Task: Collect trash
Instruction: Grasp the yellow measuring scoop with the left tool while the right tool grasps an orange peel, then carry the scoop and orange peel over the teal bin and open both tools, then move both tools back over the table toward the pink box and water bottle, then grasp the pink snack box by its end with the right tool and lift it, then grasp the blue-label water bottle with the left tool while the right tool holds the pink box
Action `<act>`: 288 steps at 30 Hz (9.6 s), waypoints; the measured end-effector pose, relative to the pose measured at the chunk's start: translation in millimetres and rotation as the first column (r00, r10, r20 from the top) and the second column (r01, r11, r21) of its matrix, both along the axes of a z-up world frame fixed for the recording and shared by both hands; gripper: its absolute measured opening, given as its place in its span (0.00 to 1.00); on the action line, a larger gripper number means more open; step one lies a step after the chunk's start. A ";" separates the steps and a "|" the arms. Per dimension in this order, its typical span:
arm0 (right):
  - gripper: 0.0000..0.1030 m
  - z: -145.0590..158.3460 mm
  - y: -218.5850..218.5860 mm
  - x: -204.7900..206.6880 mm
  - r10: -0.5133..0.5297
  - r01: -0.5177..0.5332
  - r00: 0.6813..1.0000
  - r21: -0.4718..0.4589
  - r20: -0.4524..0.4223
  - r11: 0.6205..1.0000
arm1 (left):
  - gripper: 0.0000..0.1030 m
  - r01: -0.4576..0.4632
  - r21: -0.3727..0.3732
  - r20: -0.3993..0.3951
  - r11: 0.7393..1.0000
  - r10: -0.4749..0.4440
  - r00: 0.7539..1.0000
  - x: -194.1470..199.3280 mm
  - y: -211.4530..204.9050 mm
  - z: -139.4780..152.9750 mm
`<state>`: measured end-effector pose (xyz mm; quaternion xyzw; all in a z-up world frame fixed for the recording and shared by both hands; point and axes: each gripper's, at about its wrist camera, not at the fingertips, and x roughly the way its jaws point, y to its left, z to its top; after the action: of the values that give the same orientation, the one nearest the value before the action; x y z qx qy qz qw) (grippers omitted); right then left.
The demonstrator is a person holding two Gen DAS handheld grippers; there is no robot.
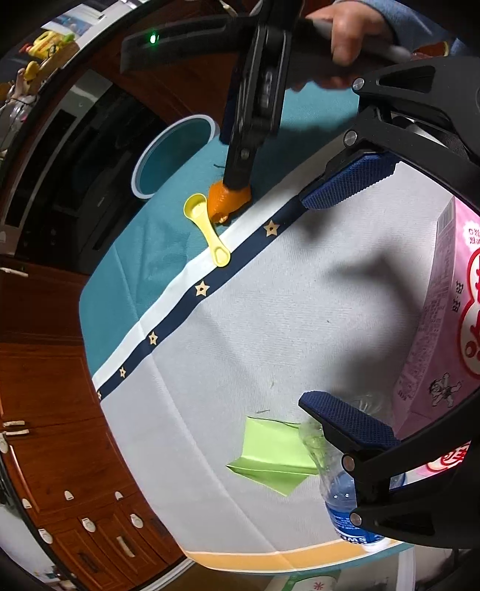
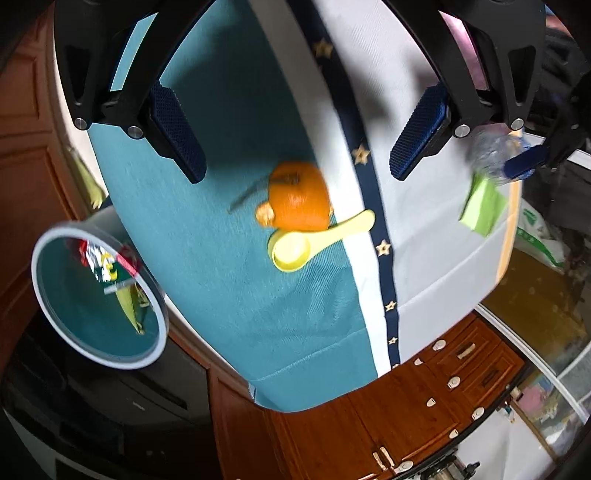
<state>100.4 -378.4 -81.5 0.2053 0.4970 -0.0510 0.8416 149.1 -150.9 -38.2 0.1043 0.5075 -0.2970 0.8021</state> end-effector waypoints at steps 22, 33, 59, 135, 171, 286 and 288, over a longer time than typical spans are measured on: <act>0.23 -14.4 -24.6 -8.0 0.025 -0.025 1.000 0.015 0.006 1.000 | 0.96 0.065 0.039 -0.029 0.997 -0.064 0.998 17.5 -46.6 -15.7; 0.23 -19.7 -63.6 -37.9 -0.053 0.051 0.998 0.109 0.014 0.993 | 0.96 0.256 0.130 0.026 0.958 -0.261 0.965 36.4 -125.6 -25.0; 0.23 -26.3 -94.9 -59.1 -0.043 0.025 0.996 0.209 0.084 0.978 | 0.30 0.266 0.159 -0.003 0.951 -0.269 0.963 9.7 -162.8 -30.5; 0.87 38.3 -208.1 -86.6 -0.296 0.289 0.952 0.097 0.079 0.953 | 0.80 0.333 0.130 0.043 0.934 -0.341 0.939 -26.9 -282.3 17.6; 0.93 36.4 147.0 -52.2 0.411 -0.402 0.908 0.103 -0.087 0.910 | 0.96 -0.174 0.025 0.073 0.984 0.171 0.982 -104.5 140.6 17.1; 0.42 36.4 64.4 -54.0 0.206 -0.203 0.979 0.173 0.000 0.964 | 0.96 0.276 0.149 -0.109 0.950 -0.261 0.959 -21.9 81.4 -27.5; 0.42 33.9 57.9 -57.3 0.198 -0.195 0.980 0.180 0.003 0.964 | 0.96 0.305 0.218 -0.092 0.927 -0.292 0.952 -29.6 69.7 -36.2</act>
<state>43.1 -320.6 -47.7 0.2297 0.5236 0.0762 0.8168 119.5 -81.2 -74.4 0.2639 0.5394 -0.3578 0.7151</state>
